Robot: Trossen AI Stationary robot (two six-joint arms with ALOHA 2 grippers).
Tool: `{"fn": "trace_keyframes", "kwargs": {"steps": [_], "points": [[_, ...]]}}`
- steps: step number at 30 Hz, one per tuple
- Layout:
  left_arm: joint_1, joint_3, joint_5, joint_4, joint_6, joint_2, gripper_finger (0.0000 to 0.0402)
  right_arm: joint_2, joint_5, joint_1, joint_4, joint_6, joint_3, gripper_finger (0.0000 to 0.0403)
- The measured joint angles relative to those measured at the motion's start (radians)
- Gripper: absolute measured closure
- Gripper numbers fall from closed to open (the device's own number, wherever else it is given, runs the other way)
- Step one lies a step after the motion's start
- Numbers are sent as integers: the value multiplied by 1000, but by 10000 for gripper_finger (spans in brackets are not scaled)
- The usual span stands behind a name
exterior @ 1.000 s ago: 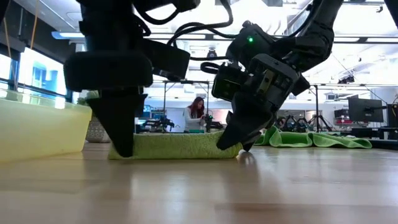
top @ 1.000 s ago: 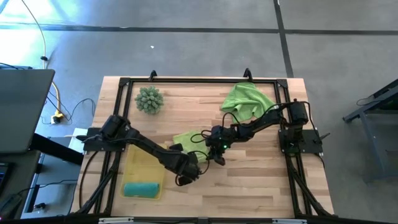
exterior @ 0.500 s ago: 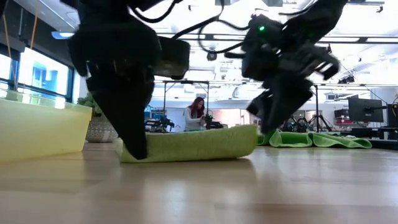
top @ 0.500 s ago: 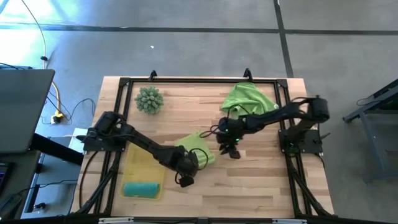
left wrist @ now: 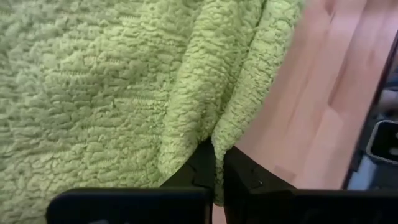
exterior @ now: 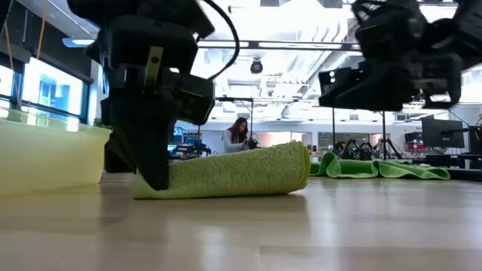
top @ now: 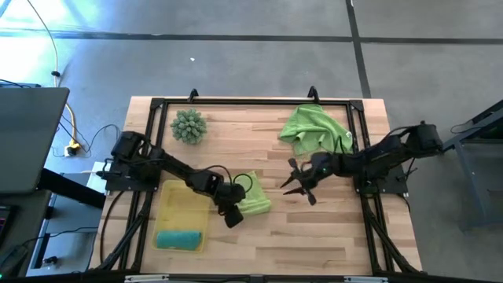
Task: Roll microfiber towels into tight, uniform cylinder then place into a basket
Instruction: Roll the light green towel
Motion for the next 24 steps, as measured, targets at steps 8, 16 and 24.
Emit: {"fn": "trace_keyframes", "kwargs": {"steps": [8, 16, 24], "points": [[40, 0, 55, 6, -35, 10, 401, 153, 80, 91, 111, -109, 55, 295], [48, 1, 63, -10, -80, 10, 401, 267, -10, 147, -135, -135, 229, 294], [49, 1, 81, -18, -80, 10, 401, 364, 107, 171, -158, -172, 310, 289]]}}
